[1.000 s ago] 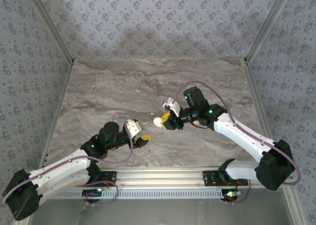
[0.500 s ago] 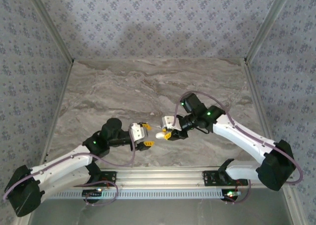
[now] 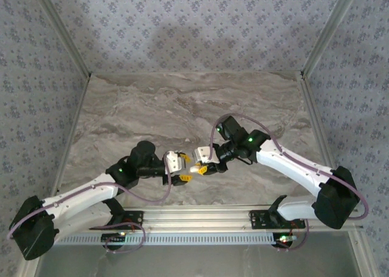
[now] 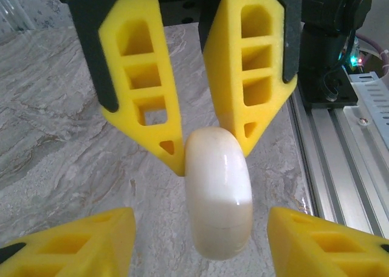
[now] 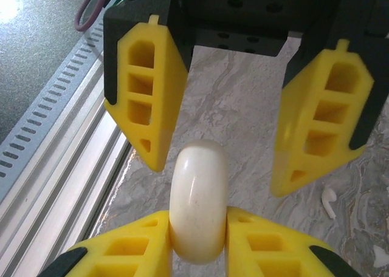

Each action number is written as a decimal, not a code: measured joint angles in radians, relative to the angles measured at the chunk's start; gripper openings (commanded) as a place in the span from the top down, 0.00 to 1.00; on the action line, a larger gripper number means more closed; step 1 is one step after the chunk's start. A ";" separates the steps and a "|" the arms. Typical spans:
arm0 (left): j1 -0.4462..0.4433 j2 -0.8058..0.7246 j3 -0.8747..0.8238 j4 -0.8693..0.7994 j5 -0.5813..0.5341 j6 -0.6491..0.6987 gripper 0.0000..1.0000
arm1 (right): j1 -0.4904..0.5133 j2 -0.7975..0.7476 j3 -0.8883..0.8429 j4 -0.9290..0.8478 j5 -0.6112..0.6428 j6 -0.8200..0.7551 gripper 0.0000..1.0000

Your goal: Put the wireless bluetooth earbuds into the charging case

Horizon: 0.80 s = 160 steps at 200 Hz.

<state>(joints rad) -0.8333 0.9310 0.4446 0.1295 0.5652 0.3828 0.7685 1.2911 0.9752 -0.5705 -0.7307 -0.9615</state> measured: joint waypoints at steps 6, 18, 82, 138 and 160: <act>0.000 0.002 0.000 0.000 0.001 0.001 0.48 | -0.001 0.000 0.000 0.003 0.000 0.001 0.75; 0.000 0.006 0.000 0.000 0.004 0.001 0.51 | -0.004 0.000 0.000 0.010 -0.003 0.003 0.74; 0.000 0.022 0.003 0.002 0.015 0.001 0.63 | -0.013 0.000 0.000 0.039 -0.024 0.026 0.74; 0.002 0.022 0.004 0.005 0.011 -0.011 0.79 | -0.014 0.001 0.000 0.037 -0.037 0.041 0.74; 0.002 0.021 0.004 0.005 0.007 -0.017 0.81 | -0.016 0.001 0.000 0.036 -0.037 0.056 0.69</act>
<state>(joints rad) -0.8314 0.9524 0.4488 0.1349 0.5720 0.3656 0.7521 1.2922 0.9752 -0.5343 -0.7681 -0.9054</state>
